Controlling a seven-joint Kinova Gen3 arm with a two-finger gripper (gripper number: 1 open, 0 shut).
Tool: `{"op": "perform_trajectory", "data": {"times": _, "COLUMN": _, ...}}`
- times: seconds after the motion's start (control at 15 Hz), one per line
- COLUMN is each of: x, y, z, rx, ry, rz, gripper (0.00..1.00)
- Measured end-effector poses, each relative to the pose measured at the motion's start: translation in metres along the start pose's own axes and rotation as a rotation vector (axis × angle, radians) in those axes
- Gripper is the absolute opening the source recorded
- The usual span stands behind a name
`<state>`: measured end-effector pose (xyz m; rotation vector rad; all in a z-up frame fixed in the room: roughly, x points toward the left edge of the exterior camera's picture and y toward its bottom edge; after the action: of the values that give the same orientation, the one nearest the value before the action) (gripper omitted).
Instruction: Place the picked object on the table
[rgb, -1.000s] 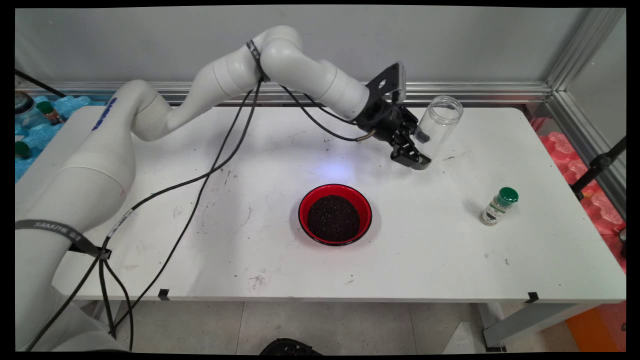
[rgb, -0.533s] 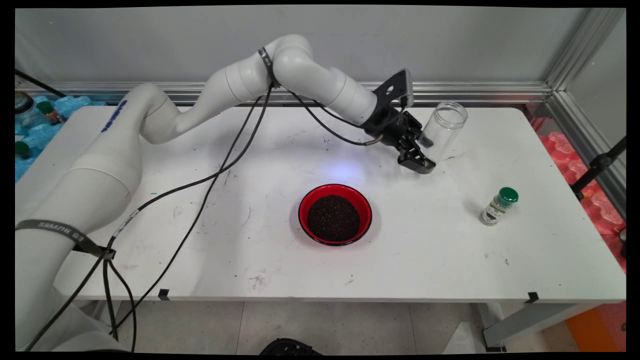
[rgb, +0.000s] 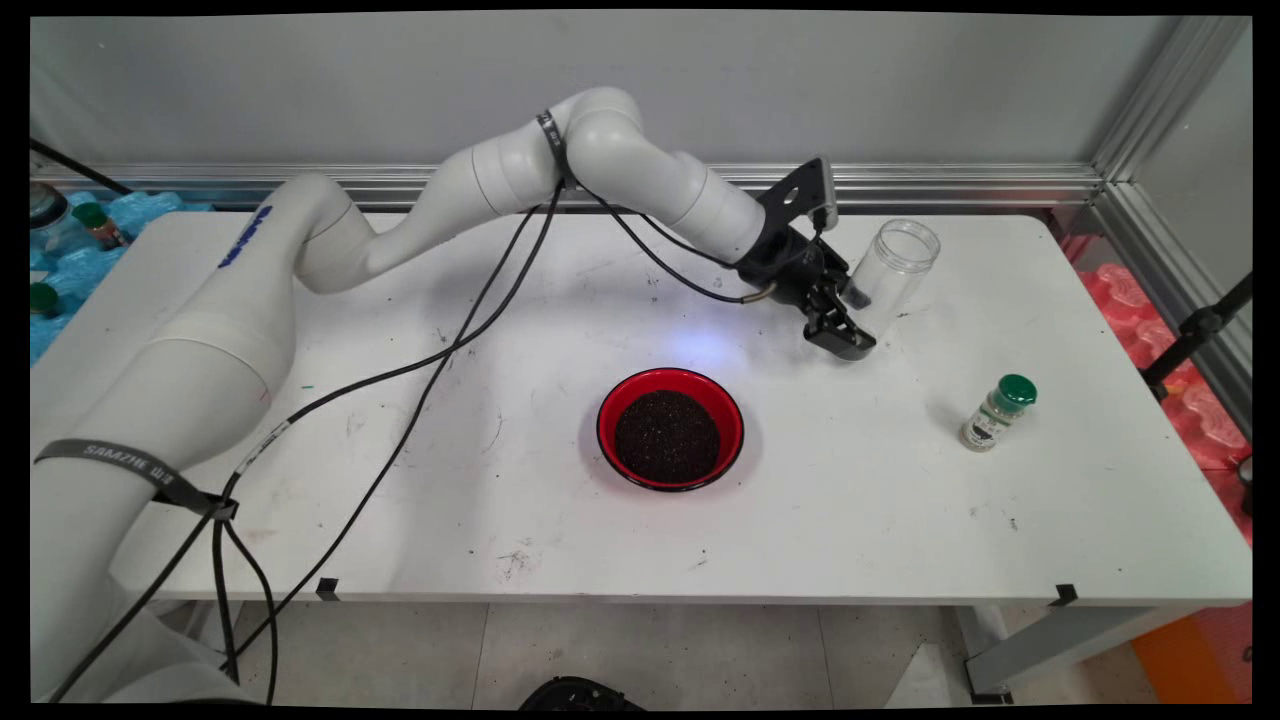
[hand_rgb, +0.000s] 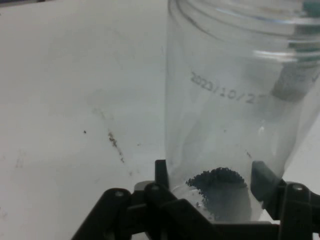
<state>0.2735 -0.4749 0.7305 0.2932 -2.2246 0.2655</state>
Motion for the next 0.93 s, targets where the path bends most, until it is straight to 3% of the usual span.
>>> {"op": "perform_trajectory", "data": {"times": 0.87, "x": -0.007, "y": 0.0, "z": 0.016, "rx": -0.022, "ry": -0.003, "rz": -0.066, "gripper": 0.0}}
{"op": "perform_trajectory", "data": {"times": 0.93, "x": -0.007, "y": -0.001, "z": 0.016, "rx": -0.023, "ry": -0.001, "rz": -0.072, "gripper": 1.0}}
